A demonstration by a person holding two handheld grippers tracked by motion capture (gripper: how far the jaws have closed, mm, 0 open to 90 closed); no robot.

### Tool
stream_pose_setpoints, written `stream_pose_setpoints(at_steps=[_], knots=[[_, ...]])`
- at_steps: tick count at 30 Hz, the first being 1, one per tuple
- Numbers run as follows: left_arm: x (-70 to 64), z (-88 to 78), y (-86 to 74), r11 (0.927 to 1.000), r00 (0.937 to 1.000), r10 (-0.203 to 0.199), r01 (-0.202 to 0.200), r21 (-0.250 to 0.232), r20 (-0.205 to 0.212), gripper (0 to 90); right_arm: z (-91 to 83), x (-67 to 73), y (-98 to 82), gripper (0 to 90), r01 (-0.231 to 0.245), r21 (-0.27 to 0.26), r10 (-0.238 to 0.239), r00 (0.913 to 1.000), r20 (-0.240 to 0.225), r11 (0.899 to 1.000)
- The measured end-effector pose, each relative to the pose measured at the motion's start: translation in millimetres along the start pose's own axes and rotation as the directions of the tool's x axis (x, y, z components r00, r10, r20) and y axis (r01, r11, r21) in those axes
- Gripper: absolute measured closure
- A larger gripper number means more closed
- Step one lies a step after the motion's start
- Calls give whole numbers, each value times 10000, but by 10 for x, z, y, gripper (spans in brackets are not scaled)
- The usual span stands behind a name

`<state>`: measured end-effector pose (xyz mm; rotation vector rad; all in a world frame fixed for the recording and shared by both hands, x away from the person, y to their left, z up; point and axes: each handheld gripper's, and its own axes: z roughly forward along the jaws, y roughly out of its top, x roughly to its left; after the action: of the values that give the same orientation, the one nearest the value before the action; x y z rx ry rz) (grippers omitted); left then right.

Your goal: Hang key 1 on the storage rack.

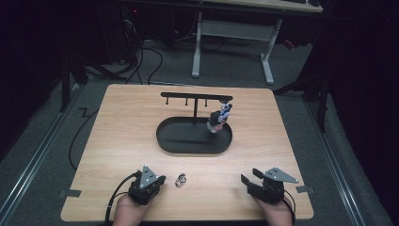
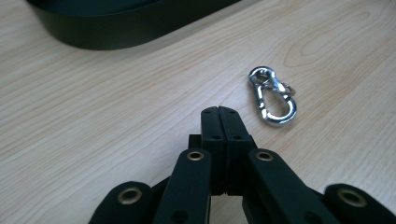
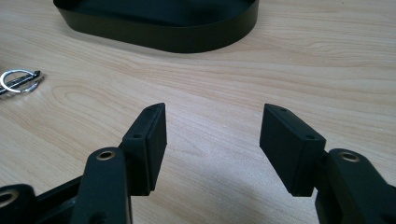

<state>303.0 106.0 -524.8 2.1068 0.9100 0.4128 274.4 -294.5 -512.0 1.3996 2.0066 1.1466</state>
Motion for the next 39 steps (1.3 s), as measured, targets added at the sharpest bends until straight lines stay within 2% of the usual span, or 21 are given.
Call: stream_pose_setpoints(at_steps=[5,12,17,20,21,22,23,24,27,28,30,31,33,36,37,38,39], knots=[[-98,161,108,9995,9998,170,-173,274,106,900,-21,-51,-17,422,-208,50,208,9998,-54,9998],[-173,255,153,9986,9990,283,-298,426,340,900,-44,-82,-32,422,-285,42,286,9996,-68,9996],[-311,339,204,9980,9970,444,-472,430,639,899,-46,-75,-33,422,-331,58,331,9994,-114,9994],[-449,444,291,9967,9936,664,-703,402,918,898,-37,-69,-35,422,-345,112,347,9993,-160,9993],[-449,444,291,9967,9936,664,-703,402,918,897,-36,-69,-36,423,-367,128,370,9992,-173,9992],[-536,502,340,9958,9904,772,-822,399,1148,897,-36,-69,-37,423,-369,131,371,9992,-169,9992],[-536,502,340,9958,9904,772,-822,399,1148,897,-36,-69,-37,423,-369,131,371,9992,-169,9992],[-640,563,390,9942,9863,947,-1006,374,1354,896,-35,-74,-39,422,-362,123,364,9992,-181,9993],[-798,662,472,9917,9789,1163,-1237,344,1682,895,-39,-89,-42,423,-410,113,412,9990,-168,9991],[-798,662,472,9917,9789,1163,-1237,344,1682,894,-39,-89,-42,423,-410,113,412,9990,-168,9991],[-947,756,551,9892,9711,1348,-1434,301,1969,894,-45,-102,-46,422,-457,114,459,9988,-170,9989],[-947,756,551,9892,9711,1348,-1434,301,1969,892,-45,-102,-46,422,-457,114,459,9988,-170,9989],[-1052,815,603,9876,9661,1475,-1554,210,2121,885,-51,-112,-45,423,-426,72,428,9989,-168,9991],[-1052,816,618,9891,9667,1416,-1471,101,2133,871,-54,-116,-46,422,-420,54,421,9990,-164,9991],[-1012,792,609,9908,9696,1325,-1354,0,2055,865,-58,-117,-50,422,-483,76,484,9987,-177,9988],[-1012,792,609,9908,9696,1325,-1354,0,2055,861,-58,-117,-50,422,-483,76,484,9987,-177,9988],[-938,743,582,9923,9742,1236,-1236,-118,1891,857,-59,-120,-53,422,-484,81,485,9986,-187,9988]])
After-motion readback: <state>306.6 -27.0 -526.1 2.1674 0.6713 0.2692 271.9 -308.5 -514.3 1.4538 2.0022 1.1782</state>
